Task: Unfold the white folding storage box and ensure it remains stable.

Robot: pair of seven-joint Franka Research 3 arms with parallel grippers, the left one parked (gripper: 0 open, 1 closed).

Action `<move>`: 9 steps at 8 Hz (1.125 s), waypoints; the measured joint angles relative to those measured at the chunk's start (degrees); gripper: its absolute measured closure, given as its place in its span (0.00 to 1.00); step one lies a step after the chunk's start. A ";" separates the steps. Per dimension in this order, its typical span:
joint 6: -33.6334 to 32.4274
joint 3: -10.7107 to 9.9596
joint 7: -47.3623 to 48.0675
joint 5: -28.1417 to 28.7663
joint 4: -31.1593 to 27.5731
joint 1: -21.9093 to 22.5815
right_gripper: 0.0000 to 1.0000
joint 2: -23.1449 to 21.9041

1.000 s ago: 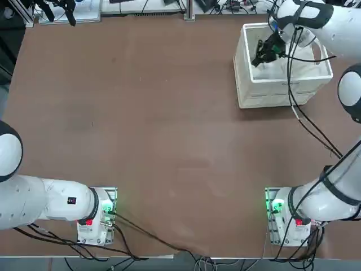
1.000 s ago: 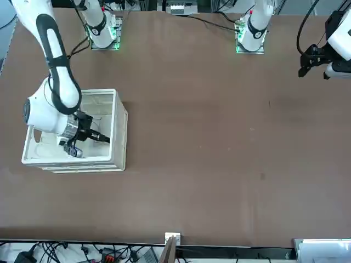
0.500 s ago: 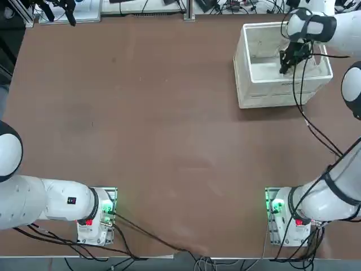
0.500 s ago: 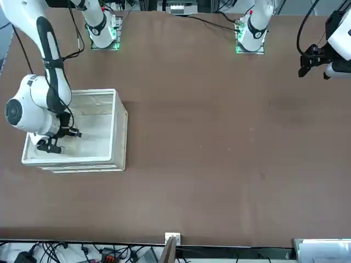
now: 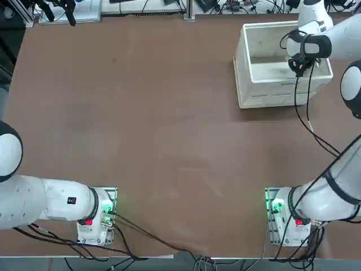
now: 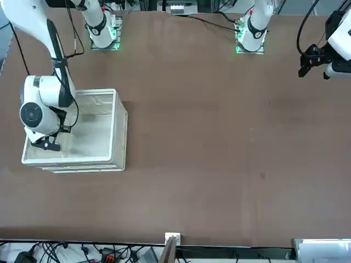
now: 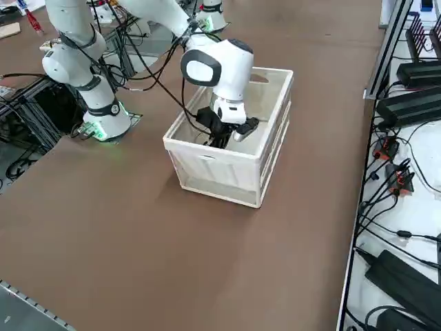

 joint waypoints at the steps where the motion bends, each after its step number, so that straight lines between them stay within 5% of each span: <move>1: -0.03 -0.65 0.06 -2.80 -0.04 -0.23 0.98 0.46; 6: -1.41 0.22 3.62 -9.97 0.11 0.72 0.98 1.48; 7: -4.55 0.78 3.02 -8.50 1.75 0.71 0.98 0.75; 9: -13.00 1.56 -6.47 3.01 8.14 0.69 0.98 -4.20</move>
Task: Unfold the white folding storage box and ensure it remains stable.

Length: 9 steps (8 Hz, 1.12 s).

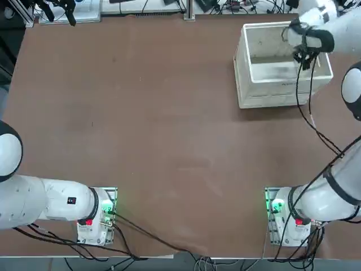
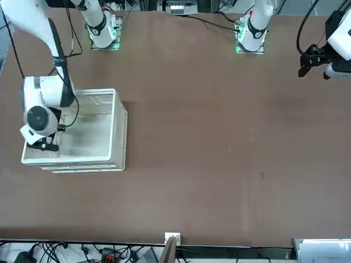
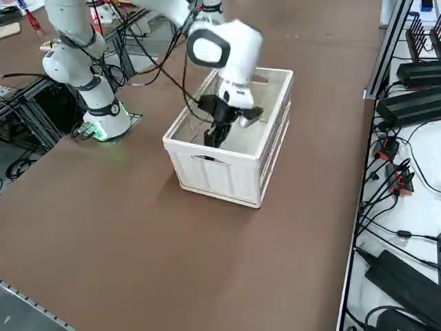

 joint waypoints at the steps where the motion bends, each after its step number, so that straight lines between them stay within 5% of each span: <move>1: -4.89 -0.03 -6.13 6.37 3.34 -0.35 0.98 -3.40; 2: -9.65 -0.07 -10.23 10.78 6.57 -0.85 0.96 -6.11; 3: -14.58 -0.07 -12.13 13.14 10.20 -1.19 0.83 -7.86; 7: -25.81 -0.42 -12.65 21.30 22.39 -1.51 0.04 -10.24; 9: -26.62 -0.46 -12.65 22.46 23.13 -2.02 0.00 -13.90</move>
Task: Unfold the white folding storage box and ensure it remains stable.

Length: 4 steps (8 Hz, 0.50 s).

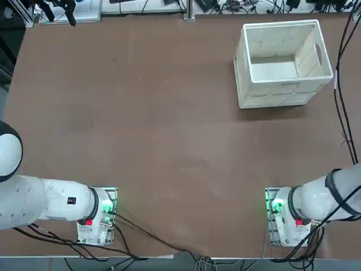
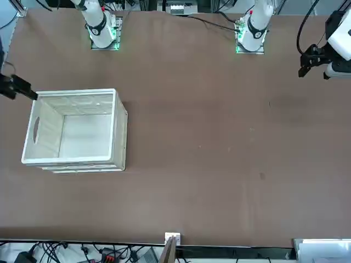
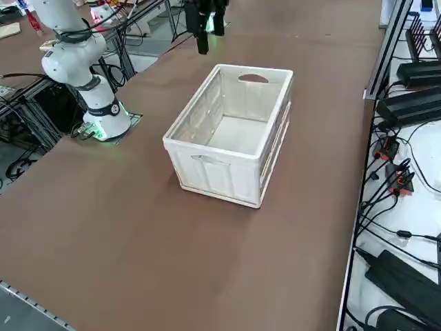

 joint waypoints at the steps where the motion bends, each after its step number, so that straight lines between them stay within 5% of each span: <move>1: -0.49 0.40 0.50 0.00 -0.25 -0.06 0.00 -2.04; 4: -0.77 7.78 0.92 -1.09 -4.81 -5.66 0.00 -6.68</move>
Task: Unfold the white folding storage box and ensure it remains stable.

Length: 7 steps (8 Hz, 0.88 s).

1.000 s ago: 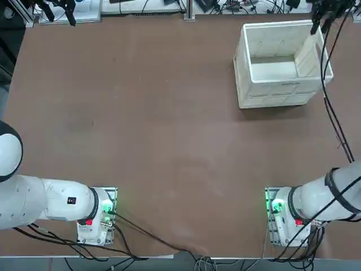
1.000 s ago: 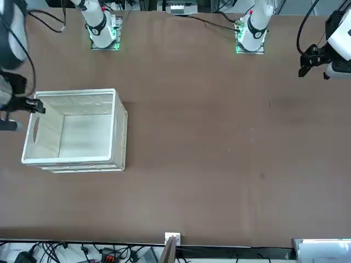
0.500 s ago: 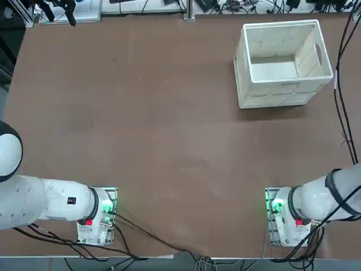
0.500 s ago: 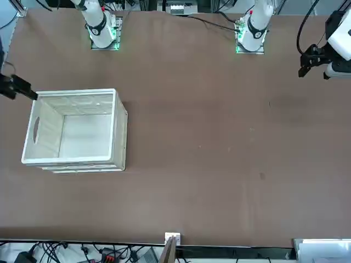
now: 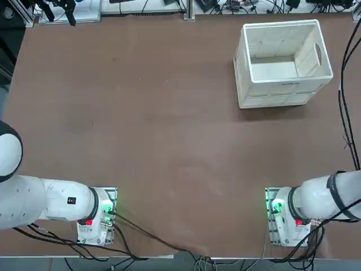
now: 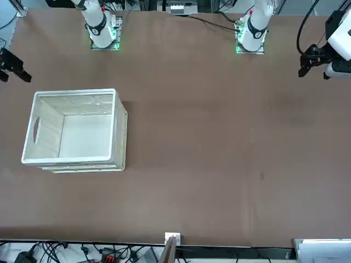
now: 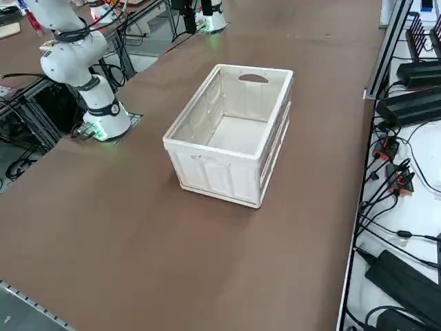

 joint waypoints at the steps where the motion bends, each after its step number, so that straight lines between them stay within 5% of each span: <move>1: 0.00 1.29 0.00 -0.62 -1.66 -0.54 0.00 -1.20; 7: 0.00 2.22 0.00 -0.86 -3.04 -0.53 0.00 -2.15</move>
